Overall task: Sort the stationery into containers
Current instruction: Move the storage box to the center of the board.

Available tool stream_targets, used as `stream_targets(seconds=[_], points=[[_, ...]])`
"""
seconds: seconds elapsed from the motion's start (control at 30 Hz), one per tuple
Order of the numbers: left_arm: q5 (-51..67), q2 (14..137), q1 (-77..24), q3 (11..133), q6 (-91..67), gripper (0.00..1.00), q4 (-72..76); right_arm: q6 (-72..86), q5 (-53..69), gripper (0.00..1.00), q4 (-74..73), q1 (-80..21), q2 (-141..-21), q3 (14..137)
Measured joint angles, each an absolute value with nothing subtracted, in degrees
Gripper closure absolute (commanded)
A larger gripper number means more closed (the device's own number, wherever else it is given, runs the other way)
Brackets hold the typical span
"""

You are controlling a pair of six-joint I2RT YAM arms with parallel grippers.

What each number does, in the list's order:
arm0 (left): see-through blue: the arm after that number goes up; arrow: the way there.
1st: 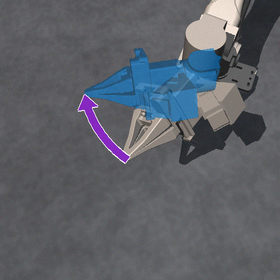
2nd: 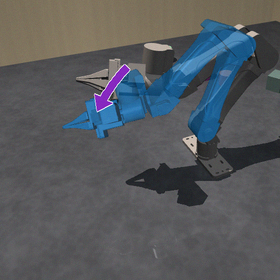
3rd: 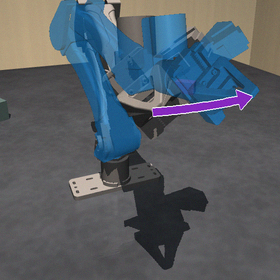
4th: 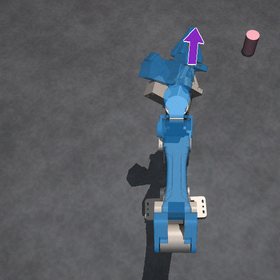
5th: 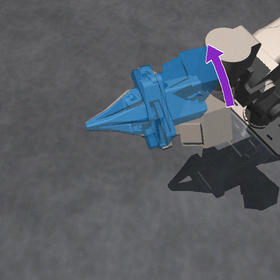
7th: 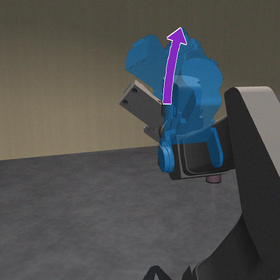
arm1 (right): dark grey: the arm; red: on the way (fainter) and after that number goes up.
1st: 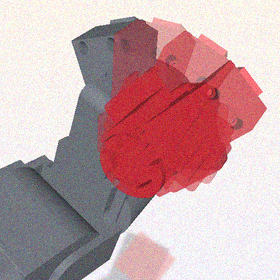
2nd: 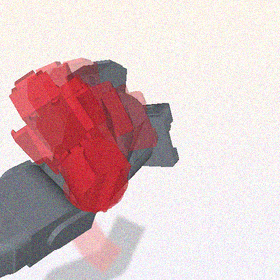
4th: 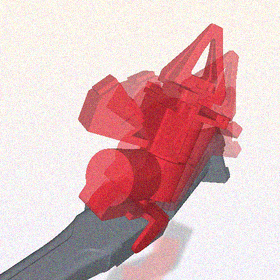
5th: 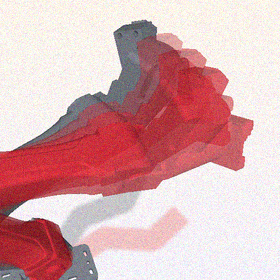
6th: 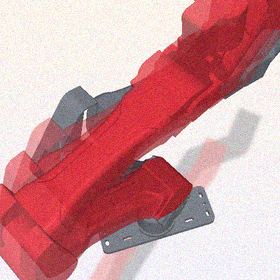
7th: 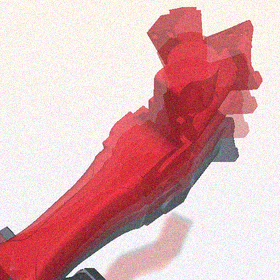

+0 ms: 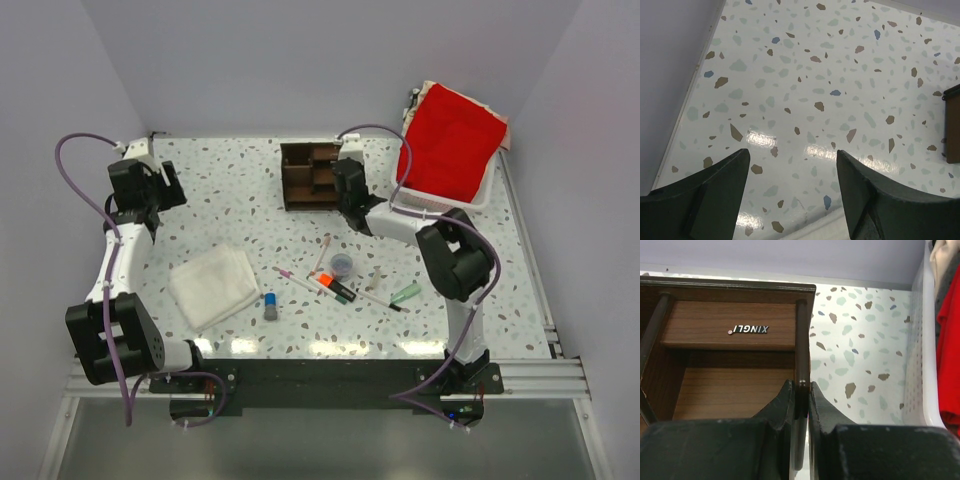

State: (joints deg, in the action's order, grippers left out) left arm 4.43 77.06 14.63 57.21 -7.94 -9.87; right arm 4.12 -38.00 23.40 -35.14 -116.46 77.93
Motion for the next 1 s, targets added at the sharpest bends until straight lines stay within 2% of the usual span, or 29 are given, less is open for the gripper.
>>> stream_targets(seconds=[0.27,0.37,0.47,0.5,0.53,0.63,0.7,0.97,1.0], points=[[4.8,77.0,14.6,55.1,-8.0,0.24,-7.8,8.3,-38.5,1.0,22.4,-34.4,-111.0,70.2],[5.1,76.9,14.6,54.8,-8.0,0.21,-7.2,8.8,-38.6,1.0,21.8,-34.3,-110.2,69.5],[5.7,76.9,14.6,54.7,-8.0,0.21,-6.8,8.9,-38.6,0.96,21.9,-34.3,-110.2,69.3],[6.3,76.9,14.6,54.5,-8.0,0.21,-6.4,8.8,-38.5,0.93,21.9,-34.3,-110.2,69.3],[6.3,76.9,14.6,54.5,-8.0,0.2,-6.4,8.5,-38.4,0.81,22.2,-34.3,-110.2,69.1],[7.2,76.8,14.6,54.0,-7.9,0.2,-5.6,7.2,-38.0,0.59,22.5,-34.2,-110.2,69.1],[7.6,76.4,14.6,53.3,-7.9,0.18,-5.0,5.4,-38.0,0.51,21.3,-34.2,-110.2,68.7],[10.4,74.3,14.6,51.9,-7.9,0.11,-4.6,3.6,-36.2,0.4,12.6,-33.9,-105.5,66.8],[11.1,74.0,14.6,52.1,-7.7,0.08,-5.0,3.8,-35.3,0.33,10.0,-33.9,-103.7,66.6]])
